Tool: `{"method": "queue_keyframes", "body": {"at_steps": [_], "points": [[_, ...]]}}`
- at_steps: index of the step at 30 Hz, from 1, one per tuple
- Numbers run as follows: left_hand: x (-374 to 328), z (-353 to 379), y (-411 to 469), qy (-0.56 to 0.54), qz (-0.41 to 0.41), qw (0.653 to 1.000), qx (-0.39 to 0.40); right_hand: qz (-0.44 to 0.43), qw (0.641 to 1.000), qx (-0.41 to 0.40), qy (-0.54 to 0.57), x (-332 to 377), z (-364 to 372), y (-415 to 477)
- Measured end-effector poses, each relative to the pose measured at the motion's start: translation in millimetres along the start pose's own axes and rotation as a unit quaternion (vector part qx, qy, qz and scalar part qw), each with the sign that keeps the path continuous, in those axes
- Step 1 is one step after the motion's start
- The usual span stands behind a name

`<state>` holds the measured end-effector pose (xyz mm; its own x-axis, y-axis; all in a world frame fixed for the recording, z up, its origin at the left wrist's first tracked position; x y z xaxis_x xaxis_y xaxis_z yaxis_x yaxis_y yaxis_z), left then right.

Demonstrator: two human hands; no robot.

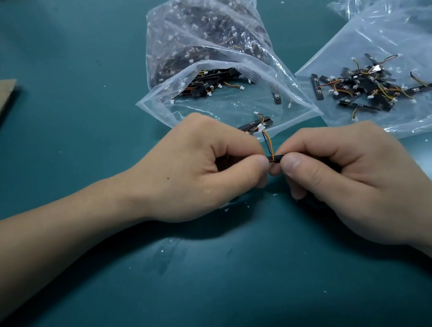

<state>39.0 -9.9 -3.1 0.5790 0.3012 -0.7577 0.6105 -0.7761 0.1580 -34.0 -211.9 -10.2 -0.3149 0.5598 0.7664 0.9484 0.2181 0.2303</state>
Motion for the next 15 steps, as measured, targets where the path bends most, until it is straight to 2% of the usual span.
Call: {"method": "queue_keyframes", "body": {"at_steps": [15], "points": [[0.6, -2.1, -1.1, -0.010, 0.011, 1.000, -0.003, -0.003, 1.000, -0.008, -0.002, 2.0, -0.1, 0.9]]}}
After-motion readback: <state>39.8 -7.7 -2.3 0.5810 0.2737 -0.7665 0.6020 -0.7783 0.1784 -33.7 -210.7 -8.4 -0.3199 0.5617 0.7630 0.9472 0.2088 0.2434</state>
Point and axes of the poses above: each hand's wrist, its own y-axis towards the middle knuckle, its own z-axis out of the palm, x = y × z, the point moved 1 cm from there along y, towards the middle knuckle, and after that the axes turned 2 degrees about -x, right-handed, at the moved point
